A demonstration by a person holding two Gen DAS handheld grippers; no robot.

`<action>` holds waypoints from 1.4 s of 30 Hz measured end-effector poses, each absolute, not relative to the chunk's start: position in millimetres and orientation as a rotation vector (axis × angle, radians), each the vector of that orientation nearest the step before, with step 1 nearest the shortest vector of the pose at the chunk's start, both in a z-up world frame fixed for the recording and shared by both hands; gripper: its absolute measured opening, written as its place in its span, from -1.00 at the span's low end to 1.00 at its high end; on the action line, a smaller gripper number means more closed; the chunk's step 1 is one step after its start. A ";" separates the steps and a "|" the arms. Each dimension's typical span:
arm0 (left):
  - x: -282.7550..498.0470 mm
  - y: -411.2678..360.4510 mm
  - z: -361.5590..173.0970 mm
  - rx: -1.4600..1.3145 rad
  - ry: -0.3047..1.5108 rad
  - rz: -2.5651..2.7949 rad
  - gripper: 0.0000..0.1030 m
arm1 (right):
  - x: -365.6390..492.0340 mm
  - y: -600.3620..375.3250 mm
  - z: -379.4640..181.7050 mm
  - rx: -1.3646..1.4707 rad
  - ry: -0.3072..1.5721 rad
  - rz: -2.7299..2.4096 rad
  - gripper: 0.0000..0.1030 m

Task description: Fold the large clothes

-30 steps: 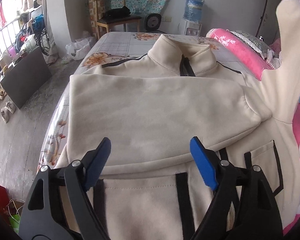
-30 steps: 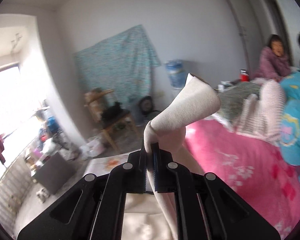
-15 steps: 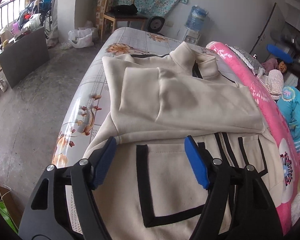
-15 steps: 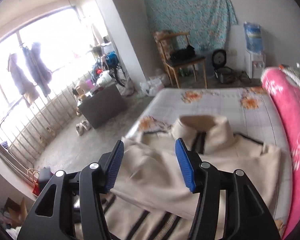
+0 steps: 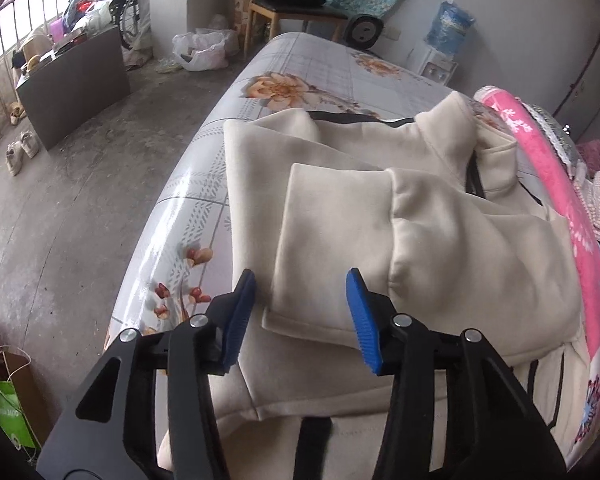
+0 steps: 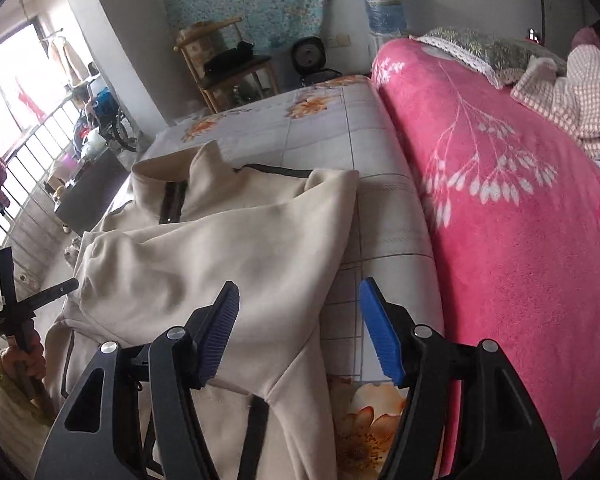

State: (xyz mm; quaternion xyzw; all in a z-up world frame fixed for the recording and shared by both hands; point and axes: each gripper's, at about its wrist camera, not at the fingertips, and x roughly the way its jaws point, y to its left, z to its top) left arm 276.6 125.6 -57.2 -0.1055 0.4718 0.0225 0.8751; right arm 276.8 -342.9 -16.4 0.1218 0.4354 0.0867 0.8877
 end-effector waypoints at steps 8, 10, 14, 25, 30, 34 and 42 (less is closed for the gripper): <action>278.4 121.7 -63.1 -0.188 0.978 0.095 -0.19 | 360.4 -340.1 -53.2 0.310 1.011 0.174 -0.09; 277.7 120.4 -63.9 -0.174 0.967 0.099 -0.19 | 371.7 -339.3 -59.9 0.322 1.024 0.175 -0.46; 275.9 119.6 -64.5 -0.160 0.956 0.094 -0.19 | 367.7 -341.4 -52.3 0.344 0.954 0.189 -0.86; 291.8 114.2 -67.0 -0.123 0.978 0.118 -0.32 | 362.9 -366.0 -69.3 0.484 0.916 0.185 -0.87; 280.2 96.6 -51.1 -0.033 0.934 0.111 -0.90 | 364.6 -361.9 -66.7 0.468 0.915 0.177 -0.87; 257.7 91.1 -38.4 0.006 0.920 0.126 -0.91 | 365.6 -360.2 -66.0 0.447 0.916 0.171 -0.87; 261.7 116.5 -60.6 -0.115 0.960 0.122 -0.83 | 363.5 -347.1 -53.2 0.267 0.916 0.116 -0.56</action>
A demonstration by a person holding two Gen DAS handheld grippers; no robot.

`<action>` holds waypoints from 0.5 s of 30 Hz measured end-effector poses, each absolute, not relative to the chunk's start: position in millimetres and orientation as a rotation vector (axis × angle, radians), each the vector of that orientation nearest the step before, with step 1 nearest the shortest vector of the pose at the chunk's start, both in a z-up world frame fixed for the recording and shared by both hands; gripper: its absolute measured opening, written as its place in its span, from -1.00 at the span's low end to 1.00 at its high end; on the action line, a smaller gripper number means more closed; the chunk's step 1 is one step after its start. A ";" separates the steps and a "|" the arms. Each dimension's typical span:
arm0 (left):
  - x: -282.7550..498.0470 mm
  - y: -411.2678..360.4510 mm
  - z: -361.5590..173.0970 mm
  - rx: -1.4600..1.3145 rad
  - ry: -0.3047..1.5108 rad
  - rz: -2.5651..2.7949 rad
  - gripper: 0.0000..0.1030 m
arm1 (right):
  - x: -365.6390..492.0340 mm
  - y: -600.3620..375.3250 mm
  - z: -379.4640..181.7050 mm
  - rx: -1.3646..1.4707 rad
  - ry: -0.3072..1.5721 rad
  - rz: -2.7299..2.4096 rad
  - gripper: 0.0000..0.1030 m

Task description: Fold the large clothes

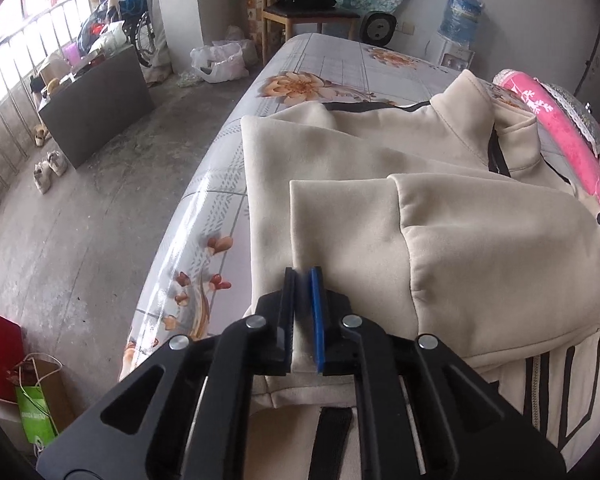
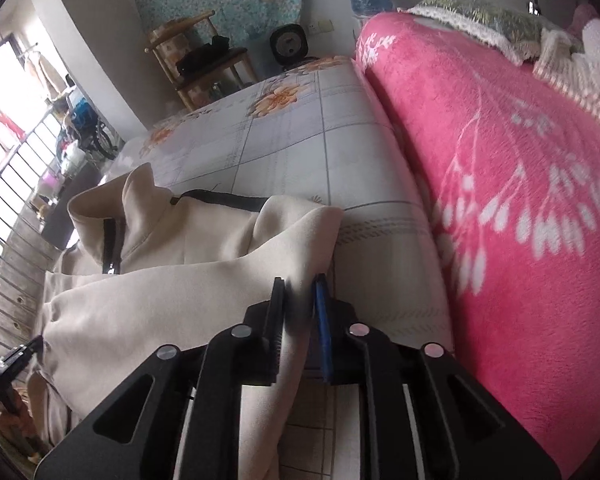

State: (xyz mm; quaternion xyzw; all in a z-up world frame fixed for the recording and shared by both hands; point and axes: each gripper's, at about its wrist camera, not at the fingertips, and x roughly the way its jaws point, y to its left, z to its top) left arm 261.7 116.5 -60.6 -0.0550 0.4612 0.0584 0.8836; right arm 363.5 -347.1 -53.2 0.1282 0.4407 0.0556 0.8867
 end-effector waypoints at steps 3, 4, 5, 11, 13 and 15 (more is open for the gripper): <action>255.7 123.1 -50.9 -0.176 0.912 0.091 -0.79 | 342.1 -338.3 -21.4 0.157 0.834 0.099 -0.32; 253.2 123.2 -45.8 -0.181 0.887 0.082 -0.77 | 334.3 -333.6 -13.6 0.133 0.823 0.122 -0.28; 250.8 122.4 -40.9 -0.184 0.864 0.066 -0.72 | 322.9 -323.8 -5.7 0.102 0.821 0.176 -0.16; 263.5 99.3 -53.9 -0.201 0.923 -0.074 -0.20 | 260.9 -263.4 -19.2 -0.123 0.925 0.439 -0.01; 270.7 92.8 -67.5 -0.194 0.936 -0.075 -0.01 | 251.7 -258.5 -40.4 -0.211 0.981 0.415 -0.01; 271.6 86.5 -68.9 -0.169 0.920 -0.076 0.21 | 253.0 -267.2 -60.8 -0.278 1.045 0.316 0.02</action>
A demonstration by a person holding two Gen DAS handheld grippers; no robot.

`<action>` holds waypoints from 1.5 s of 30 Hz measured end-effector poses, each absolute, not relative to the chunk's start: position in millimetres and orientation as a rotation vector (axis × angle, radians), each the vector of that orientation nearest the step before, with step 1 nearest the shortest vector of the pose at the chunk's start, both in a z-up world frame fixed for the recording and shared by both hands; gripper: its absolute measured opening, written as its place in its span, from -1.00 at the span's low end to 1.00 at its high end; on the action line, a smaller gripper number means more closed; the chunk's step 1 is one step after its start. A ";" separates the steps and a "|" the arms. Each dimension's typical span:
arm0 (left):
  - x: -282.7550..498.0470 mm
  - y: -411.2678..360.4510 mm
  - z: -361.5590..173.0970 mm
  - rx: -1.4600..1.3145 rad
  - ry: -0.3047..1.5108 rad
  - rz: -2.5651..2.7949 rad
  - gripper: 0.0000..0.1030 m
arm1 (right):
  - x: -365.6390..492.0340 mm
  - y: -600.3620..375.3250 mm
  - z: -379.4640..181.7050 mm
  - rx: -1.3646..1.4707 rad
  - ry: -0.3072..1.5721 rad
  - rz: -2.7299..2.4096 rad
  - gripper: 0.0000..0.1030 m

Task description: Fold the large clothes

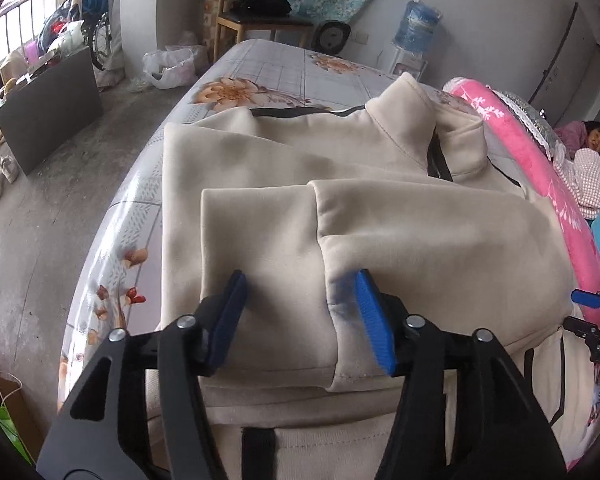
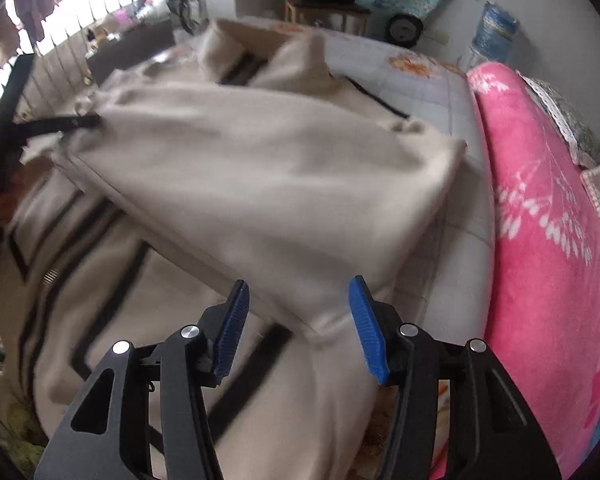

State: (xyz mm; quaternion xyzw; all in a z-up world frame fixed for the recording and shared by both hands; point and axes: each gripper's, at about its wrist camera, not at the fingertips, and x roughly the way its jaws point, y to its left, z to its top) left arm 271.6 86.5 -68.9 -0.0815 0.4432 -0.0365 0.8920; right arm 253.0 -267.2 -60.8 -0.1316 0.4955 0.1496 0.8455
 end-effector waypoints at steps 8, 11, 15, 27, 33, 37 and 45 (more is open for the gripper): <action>272.3 76.1 -70.7 -0.149 0.896 -0.076 0.50 | 255.3 -269.9 -3.6 -0.203 0.958 0.269 0.12; 270.7 71.2 -71.2 -0.123 0.886 -0.061 0.54 | 269.3 -247.3 14.2 -0.136 0.938 0.344 0.13; 269.1 67.5 -72.3 -0.092 0.876 -0.050 0.55 | 297.0 -209.3 9.4 -0.110 0.959 0.416 0.12; 255.7 70.4 -66.4 -0.149 0.812 -0.144 0.55 | 373.9 -127.0 -59.1 -0.288 1.059 0.346 -0.09; 260.6 77.4 -72.2 -0.167 0.832 -0.098 0.55 | 370.9 -112.8 -34.2 -0.201 1.042 0.401 -0.11; 259.7 76.7 -72.2 -0.161 0.826 -0.089 0.55 | 365.8 -72.9 -38.9 -0.214 1.090 0.523 -0.11; 259.2 75.9 -73.0 -0.147 0.829 -0.089 0.56 | 425.1 -53.4 -49.8 -0.220 1.051 0.344 -0.08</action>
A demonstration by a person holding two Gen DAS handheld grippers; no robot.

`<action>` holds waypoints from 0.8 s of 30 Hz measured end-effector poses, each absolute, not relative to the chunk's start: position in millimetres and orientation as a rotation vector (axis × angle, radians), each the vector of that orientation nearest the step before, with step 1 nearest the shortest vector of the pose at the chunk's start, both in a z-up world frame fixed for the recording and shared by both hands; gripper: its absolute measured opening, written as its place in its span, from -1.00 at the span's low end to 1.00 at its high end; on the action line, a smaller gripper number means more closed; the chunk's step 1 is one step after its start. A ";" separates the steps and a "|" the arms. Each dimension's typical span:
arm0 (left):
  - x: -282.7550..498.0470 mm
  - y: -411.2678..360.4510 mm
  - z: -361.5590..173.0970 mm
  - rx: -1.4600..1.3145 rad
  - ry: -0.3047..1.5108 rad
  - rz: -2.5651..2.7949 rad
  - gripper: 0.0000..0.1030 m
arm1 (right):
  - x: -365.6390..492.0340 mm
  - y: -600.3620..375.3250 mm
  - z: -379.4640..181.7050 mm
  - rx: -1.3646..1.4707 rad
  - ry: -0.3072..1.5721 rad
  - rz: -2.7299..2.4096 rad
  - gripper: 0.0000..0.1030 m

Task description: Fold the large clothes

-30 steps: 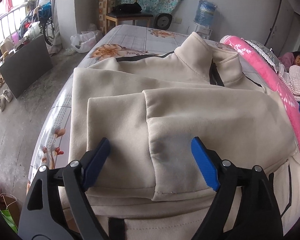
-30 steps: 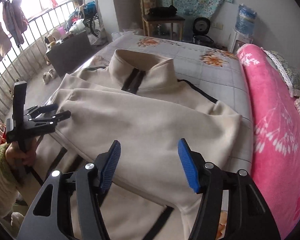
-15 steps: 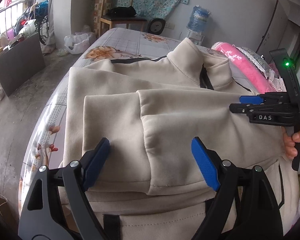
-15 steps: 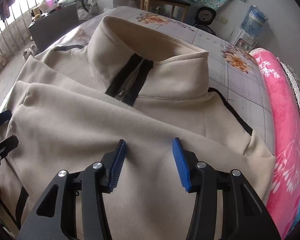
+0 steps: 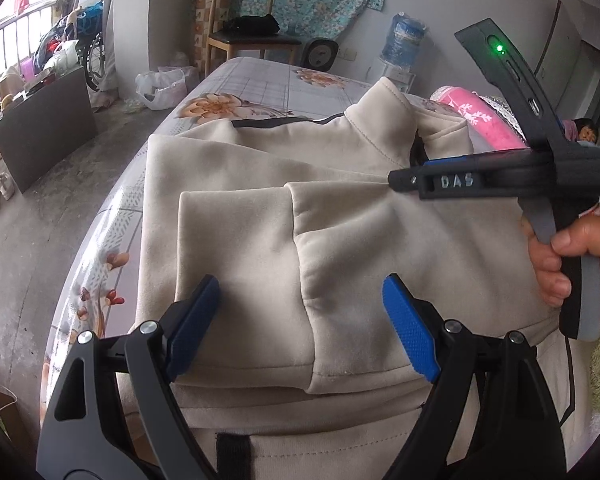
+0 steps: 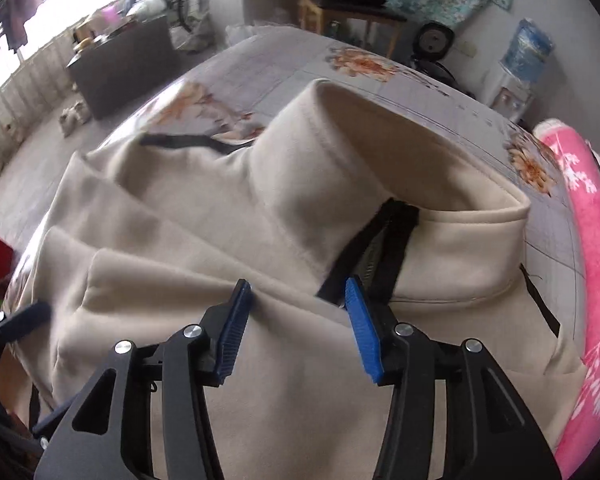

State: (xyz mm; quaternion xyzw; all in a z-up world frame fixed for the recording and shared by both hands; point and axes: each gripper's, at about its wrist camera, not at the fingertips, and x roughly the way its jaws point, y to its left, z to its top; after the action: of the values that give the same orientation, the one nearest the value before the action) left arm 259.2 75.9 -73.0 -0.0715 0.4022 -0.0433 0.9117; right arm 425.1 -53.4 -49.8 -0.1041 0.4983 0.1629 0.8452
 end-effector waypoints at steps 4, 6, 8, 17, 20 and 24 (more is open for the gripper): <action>259.8 75.1 -73.3 -0.143 0.833 -0.096 0.61 | 409.4 -104.4 -21.7 -0.082 1.019 0.351 -0.05; 261.5 72.2 -74.0 -0.129 0.837 -0.090 0.62 | 390.9 -130.3 -15.0 -0.059 1.031 0.352 -0.03; 262.0 70.9 -74.4 -0.120 0.839 -0.086 0.62 | 372.9 -154.1 -14.7 -0.060 1.058 0.339 -0.03; 259.4 78.7 -73.5 -0.181 0.820 -0.116 0.62 | 364.5 -252.4 -47.4 0.025 1.089 0.025 0.14; 254.5 87.0 -69.0 -0.209 0.808 -0.102 0.62 | 339.9 -257.0 -25.1 0.094 1.012 0.052 0.14; 230.2 89.2 -47.8 -0.146 0.816 -0.039 0.62 | 285.3 -257.6 -2.3 0.161 0.969 0.167 0.29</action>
State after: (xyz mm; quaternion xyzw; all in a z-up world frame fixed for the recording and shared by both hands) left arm 230.2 89.2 -47.8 -0.0707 0.3964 -0.0189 0.9151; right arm 285.3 -257.6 -2.3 0.0773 0.4645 0.0800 0.8786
